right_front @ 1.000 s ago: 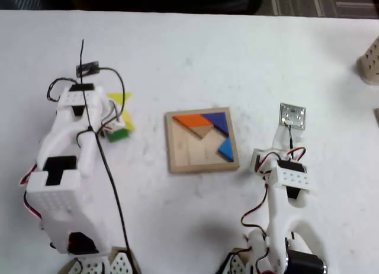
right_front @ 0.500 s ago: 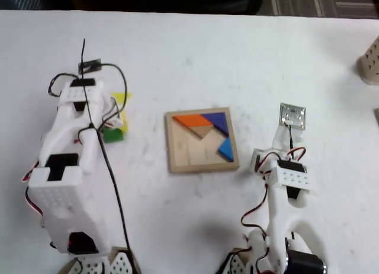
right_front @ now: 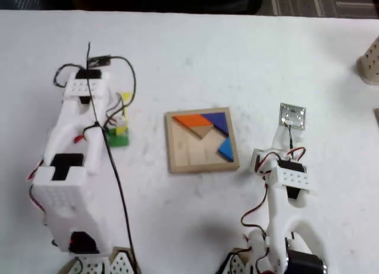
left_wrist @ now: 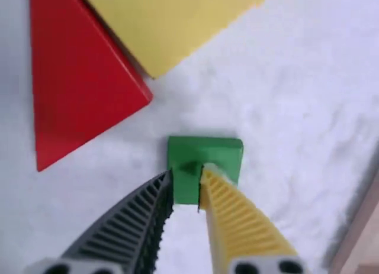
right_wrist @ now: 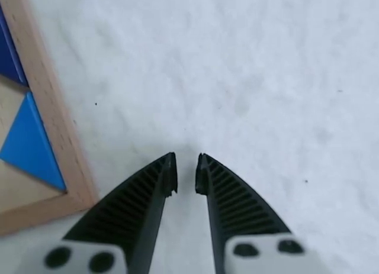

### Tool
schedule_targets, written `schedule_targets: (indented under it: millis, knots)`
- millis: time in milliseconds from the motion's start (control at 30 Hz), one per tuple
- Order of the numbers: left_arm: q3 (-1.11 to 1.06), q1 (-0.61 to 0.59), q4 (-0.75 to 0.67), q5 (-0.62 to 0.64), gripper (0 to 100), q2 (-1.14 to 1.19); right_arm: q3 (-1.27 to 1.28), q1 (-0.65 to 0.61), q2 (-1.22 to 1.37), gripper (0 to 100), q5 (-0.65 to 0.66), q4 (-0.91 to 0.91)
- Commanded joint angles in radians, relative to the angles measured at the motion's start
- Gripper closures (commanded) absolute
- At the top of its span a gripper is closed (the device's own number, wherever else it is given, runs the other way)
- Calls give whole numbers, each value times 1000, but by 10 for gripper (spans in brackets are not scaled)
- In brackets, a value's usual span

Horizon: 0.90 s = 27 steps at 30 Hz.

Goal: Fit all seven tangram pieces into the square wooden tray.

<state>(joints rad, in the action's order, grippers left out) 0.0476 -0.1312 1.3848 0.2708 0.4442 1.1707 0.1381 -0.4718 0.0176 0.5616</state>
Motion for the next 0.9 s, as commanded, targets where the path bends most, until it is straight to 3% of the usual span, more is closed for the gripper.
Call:
schedule_targets:
  millis: [0,267,467,667,867]
  knots:
    - [55,48,34,-11,932,-31,-5,-7,-31,936,11,-21]
    - [-2,65,41,-12,925,-170,-5,-7,-31,936,11,-21]
    - [-104,53,-17,-81,778,-197,-5,-7,-31,936,11,-21]
    - [-232,-12,-186,-87,683,-191,-5,-7,-31,936,11,-21]
    - [-342,-15,-310,-126,679,-189,-5,-7,-31,936,11,-21]
